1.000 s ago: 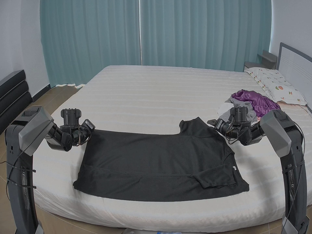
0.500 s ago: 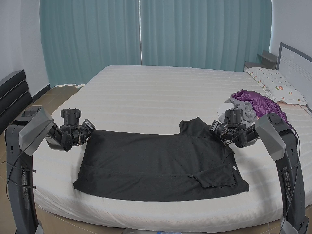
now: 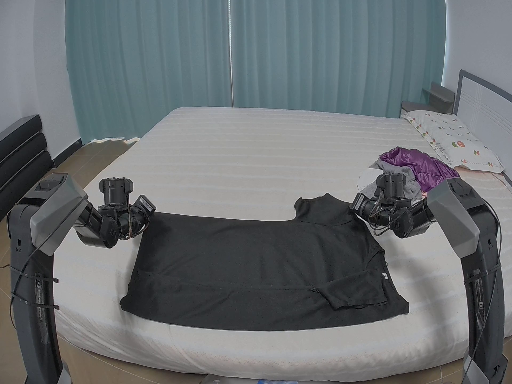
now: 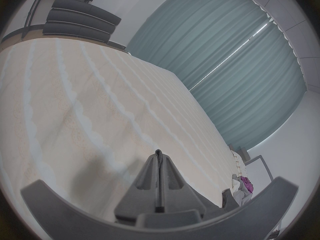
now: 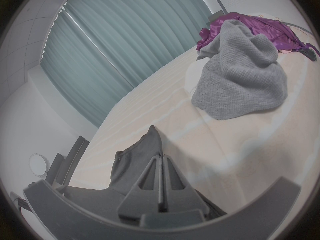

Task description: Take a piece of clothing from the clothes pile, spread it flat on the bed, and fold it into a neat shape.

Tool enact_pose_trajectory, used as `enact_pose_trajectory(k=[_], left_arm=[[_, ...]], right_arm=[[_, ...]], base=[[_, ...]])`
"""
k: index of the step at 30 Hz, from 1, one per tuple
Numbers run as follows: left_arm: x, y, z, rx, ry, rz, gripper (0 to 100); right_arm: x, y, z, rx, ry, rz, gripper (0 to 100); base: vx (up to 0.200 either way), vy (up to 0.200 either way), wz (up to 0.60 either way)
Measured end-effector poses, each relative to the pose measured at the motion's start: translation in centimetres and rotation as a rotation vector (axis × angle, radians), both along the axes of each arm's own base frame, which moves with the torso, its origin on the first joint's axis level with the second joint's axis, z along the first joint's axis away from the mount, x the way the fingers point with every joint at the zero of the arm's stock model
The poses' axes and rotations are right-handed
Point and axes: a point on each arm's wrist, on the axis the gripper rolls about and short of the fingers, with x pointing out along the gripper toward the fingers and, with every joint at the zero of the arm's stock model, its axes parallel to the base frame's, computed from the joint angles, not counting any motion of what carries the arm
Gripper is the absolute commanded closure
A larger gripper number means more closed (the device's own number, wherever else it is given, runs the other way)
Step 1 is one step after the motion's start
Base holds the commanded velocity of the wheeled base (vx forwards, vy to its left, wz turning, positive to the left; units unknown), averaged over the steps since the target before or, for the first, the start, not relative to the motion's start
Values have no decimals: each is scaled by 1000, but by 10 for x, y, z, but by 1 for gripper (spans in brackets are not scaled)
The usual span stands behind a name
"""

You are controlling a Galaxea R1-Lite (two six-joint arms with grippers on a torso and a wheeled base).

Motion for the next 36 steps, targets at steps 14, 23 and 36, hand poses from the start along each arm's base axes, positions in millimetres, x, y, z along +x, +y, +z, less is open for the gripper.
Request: enact_pose_trajectory(k=[14,23,36], left_arm=[[-3,6,10,-1,-14,14,100],[-6,8,19,-2,-31,19,100],[-7,11,29,-1,-52,25,100]], right_arm=[[-24,-12,19,16,-73,-9,100],[-34,-22,41,20,-102,-26,100],[-43,-25,55,68,-115,-29,100]], base=[[0,0,0],[0,0,0],[0,0,0]])
